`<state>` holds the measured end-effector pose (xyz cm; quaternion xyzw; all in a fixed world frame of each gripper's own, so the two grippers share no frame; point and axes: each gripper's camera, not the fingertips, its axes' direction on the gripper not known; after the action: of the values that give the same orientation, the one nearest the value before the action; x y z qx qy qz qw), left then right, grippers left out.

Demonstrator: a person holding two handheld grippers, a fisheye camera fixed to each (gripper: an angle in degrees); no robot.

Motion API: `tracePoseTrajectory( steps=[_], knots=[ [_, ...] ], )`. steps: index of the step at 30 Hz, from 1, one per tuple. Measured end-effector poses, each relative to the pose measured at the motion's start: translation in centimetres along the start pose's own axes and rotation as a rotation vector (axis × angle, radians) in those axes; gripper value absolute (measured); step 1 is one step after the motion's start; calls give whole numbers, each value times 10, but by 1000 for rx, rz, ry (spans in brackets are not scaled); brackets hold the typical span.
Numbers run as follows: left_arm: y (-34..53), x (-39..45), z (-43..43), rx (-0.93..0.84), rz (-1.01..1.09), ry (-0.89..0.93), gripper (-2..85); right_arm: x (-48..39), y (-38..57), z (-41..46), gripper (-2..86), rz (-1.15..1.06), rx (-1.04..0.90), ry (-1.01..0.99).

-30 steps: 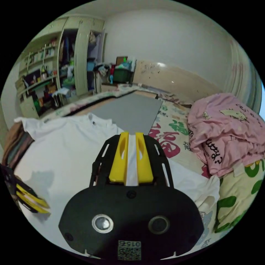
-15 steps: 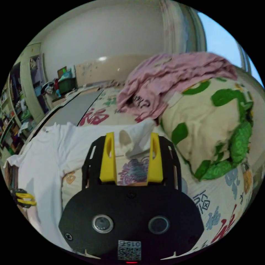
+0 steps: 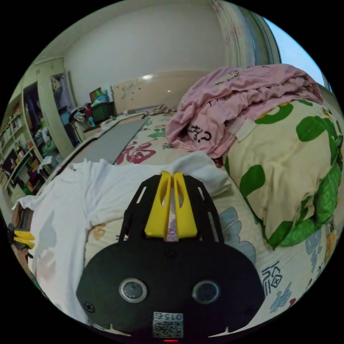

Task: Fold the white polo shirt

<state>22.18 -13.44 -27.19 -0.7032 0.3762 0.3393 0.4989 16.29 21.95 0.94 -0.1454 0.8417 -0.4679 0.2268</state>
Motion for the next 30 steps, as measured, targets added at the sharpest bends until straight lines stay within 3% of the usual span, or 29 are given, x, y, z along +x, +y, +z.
tracePoseTrajectory(
  steps=[7, 15, 19, 22, 26, 30],
  knots=[
    [-10, 12, 66, 167, -80, 25, 89, -21, 30, -60, -2, -181, 150, -389],
    [11, 4, 131, 309, -149, 128, 118, -83, 81, -63, 0, -528, 28, -719],
    [37, 14, 157, 329, -124, 113, 100, -102, 102, -55, 6, -614, -5, -789],
    [60, 19, 171, 351, -130, 100, 31, -111, 114, -46, 20, -628, -18, -838],
    [95, 29, 172, 401, -182, 15, 0, -109, 127, -37, 95, -630, 83, -941],
    [150, 55, 156, 446, -264, -60, -6, -103, 132, -21, 110, -650, 141, -758]
  ],
)
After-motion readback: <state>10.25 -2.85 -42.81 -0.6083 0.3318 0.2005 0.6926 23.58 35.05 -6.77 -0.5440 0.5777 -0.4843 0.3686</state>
